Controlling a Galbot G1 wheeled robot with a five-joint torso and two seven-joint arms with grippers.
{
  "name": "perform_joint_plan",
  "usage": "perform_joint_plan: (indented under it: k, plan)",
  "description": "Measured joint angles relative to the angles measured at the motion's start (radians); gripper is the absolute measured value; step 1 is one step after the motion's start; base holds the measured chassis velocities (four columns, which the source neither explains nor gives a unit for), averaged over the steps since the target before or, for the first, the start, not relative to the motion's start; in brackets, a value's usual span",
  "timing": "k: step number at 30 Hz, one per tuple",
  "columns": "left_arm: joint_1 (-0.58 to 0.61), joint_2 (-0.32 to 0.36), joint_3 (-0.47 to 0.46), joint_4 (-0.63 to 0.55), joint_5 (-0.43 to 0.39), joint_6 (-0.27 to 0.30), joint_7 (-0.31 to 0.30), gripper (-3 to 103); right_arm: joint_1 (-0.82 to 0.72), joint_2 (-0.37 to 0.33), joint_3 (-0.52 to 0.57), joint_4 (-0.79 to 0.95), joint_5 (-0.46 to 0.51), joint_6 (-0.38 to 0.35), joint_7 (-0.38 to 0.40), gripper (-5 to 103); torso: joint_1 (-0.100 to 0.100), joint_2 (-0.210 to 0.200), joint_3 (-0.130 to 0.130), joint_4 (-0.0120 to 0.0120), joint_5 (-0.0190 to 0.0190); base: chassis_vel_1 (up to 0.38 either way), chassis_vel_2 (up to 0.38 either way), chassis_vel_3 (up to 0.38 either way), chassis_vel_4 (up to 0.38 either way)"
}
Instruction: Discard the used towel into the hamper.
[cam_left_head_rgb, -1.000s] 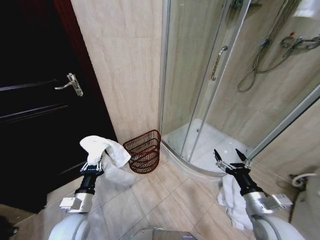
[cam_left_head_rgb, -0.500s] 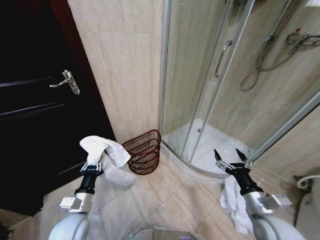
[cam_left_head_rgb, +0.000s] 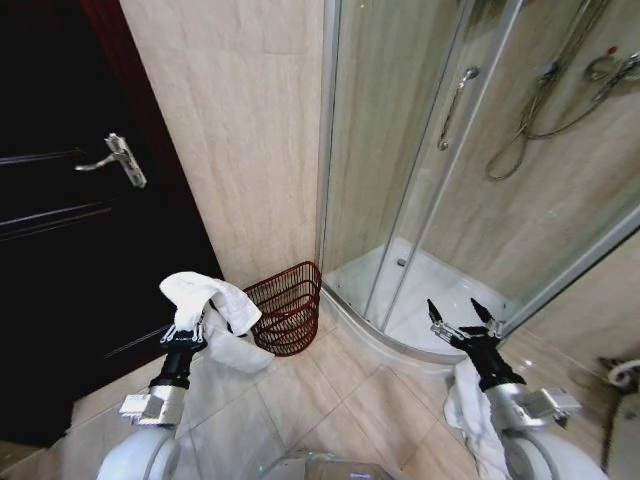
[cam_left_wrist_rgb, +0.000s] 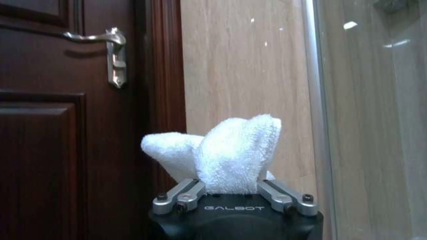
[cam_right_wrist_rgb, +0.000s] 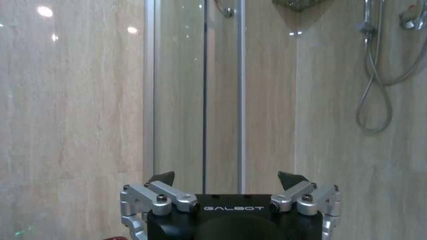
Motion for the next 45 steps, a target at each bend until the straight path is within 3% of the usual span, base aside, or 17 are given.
perform_joint_plan:
  k: [14, 22, 32, 39, 42, 45]
  plan:
    - [-0.002, -0.004, 0.005, 0.012, 0.005, 0.000, 0.001, 11, -0.001, -0.003, -0.004, -0.006, -0.009, -0.003, 0.000, 100, -0.022, -0.053, -0.032, 0.0000, 0.0002, -0.115, 0.111, 0.116, -0.111]
    - [-0.006, -0.007, 0.009, 0.017, 0.008, 0.001, 0.001, 11, -0.002, -0.003, -0.011, 0.012, -0.013, -0.042, 0.005, 100, -0.031, -0.079, -0.048, 0.0000, 0.0000, -0.065, 0.068, 0.065, -0.062]
    - [-0.008, -0.010, 0.009, 0.020, 0.011, -0.045, 0.026, 11, -0.001, -0.004, -0.007, 0.006, -0.013, -0.043, 0.014, 100, -0.044, -0.111, -0.068, 0.0001, 0.0000, 0.000, 0.000, 0.000, 0.000]
    - [-0.075, 0.031, 0.027, -0.059, 0.004, 0.022, 0.052, 11, -0.008, 0.000, 0.000, 0.005, -0.013, -0.041, 0.022, 100, -0.045, -0.112, -0.069, -0.0001, 0.0001, 0.000, 0.000, 0.000, 0.000]
    - [-0.121, 0.066, 0.039, -0.103, -0.011, 0.071, 0.058, 11, -0.012, 0.004, 0.005, 0.001, -0.013, -0.039, 0.026, 100, -0.044, -0.111, -0.068, -0.0002, 0.0000, 0.000, 0.000, 0.000, 0.000]
    - [-0.191, 0.127, 0.062, -0.166, -0.085, 0.164, 0.051, 11, -0.006, 0.003, 0.003, -0.016, -0.013, -0.039, 0.030, 100, -0.044, -0.109, -0.067, -0.0002, 0.0000, 0.000, 0.000, 0.000, 0.000]
